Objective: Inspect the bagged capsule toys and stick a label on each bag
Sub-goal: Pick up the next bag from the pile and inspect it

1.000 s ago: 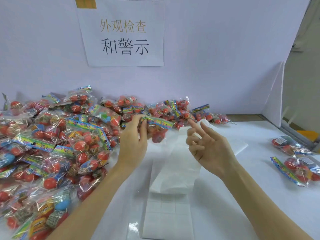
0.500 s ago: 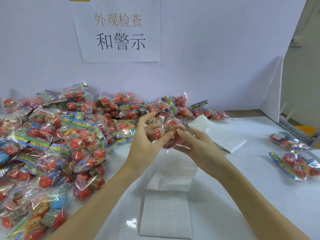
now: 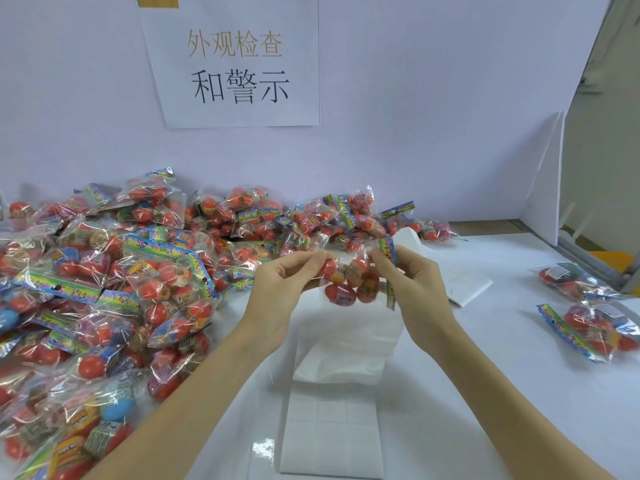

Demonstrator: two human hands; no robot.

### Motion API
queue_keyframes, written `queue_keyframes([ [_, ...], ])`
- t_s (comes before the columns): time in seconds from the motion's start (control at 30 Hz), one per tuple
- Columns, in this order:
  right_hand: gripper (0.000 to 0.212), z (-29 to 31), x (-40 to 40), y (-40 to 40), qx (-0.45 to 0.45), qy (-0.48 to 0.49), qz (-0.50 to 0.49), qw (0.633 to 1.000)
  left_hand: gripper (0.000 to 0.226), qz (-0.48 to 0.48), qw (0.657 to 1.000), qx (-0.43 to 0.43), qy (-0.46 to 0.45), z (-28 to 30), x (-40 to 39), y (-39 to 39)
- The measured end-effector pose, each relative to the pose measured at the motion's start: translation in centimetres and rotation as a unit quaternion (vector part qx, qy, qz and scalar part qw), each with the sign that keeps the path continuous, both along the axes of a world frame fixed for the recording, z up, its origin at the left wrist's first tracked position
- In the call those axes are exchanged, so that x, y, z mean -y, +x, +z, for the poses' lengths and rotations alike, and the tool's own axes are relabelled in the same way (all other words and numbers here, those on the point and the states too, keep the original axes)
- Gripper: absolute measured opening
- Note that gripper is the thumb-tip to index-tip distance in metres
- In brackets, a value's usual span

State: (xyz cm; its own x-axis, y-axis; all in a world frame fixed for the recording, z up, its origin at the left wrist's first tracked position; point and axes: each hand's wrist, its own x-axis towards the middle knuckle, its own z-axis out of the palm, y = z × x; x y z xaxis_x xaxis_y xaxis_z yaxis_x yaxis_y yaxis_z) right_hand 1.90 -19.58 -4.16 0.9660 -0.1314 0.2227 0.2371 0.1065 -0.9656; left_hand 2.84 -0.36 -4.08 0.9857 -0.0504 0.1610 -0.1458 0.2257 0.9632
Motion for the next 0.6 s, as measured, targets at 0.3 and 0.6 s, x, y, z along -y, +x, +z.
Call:
queue_keyframes([
  [0.3,0.022,-0.47,-0.22,-0.10,0.078,-0.174,-0.097,0.977,0.017,0.049,0.994,0.050,0.080,-0.24,0.37,-0.16],
  [0.6,0.022,0.11,-0.06,-0.19,-0.051,0.003,0.080,0.996,0.010,0.053,0.985,0.051,0.158,-0.29,-0.18,0.17],
])
